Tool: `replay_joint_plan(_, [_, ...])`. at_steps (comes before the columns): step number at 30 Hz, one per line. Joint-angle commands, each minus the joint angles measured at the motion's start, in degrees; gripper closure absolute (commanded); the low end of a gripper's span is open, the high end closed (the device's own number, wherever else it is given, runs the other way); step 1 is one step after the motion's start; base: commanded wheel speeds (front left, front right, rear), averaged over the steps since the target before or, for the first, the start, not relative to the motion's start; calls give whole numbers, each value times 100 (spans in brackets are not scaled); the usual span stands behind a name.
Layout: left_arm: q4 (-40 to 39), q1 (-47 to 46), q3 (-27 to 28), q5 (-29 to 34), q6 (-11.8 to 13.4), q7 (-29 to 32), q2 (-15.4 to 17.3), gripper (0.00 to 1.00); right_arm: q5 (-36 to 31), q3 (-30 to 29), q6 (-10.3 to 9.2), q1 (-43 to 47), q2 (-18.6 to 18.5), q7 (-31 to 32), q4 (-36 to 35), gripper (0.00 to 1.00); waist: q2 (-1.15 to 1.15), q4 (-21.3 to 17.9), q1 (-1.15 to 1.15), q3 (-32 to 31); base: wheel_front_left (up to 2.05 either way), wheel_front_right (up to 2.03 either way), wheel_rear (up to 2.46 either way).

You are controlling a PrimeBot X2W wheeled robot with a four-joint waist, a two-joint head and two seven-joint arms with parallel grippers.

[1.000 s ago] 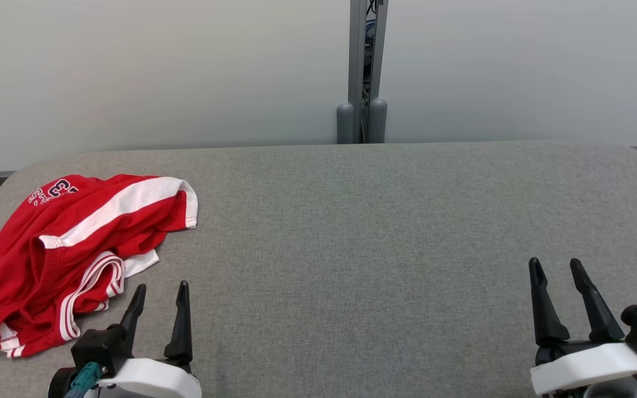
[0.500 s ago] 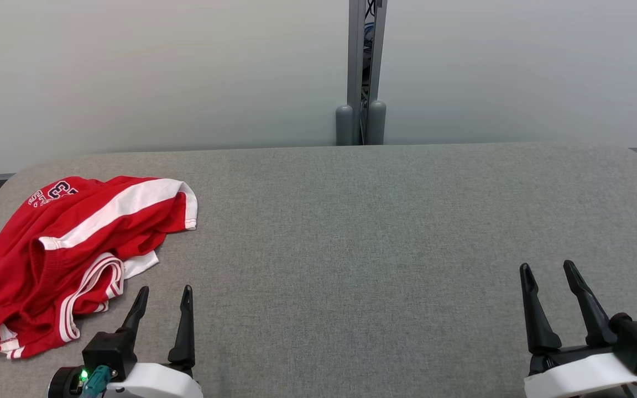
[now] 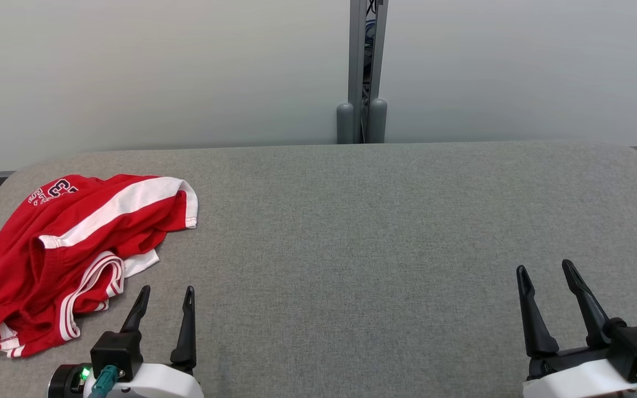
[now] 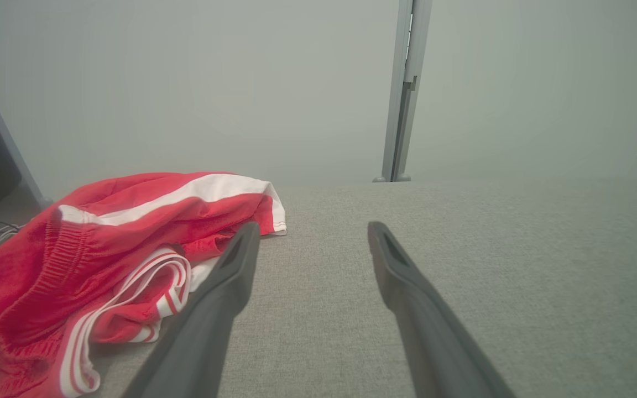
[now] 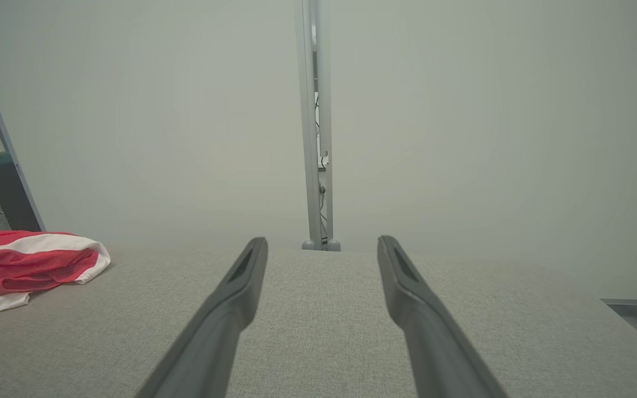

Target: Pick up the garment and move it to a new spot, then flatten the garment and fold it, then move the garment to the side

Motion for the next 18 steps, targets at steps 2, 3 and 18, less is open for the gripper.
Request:
replay_joint_plan(2, [18,-78,33,-19,26,-29,18,0,11,-9,10,42,-47,-20,-24,0,0,3,0,4,0,0,0])
replay_joint_plan(3, [29,-85,46,-43,26,-29,16,0,15,-12,10,42,-47,-19,-20,0,0,3,0,7,0,0,0])
replay_joint_plan(18, [47,-99,109,-157,-8,-29,-3,0,74,-78,10,46,-46,-19,1,0,0,-1,0,14,0,0,0])
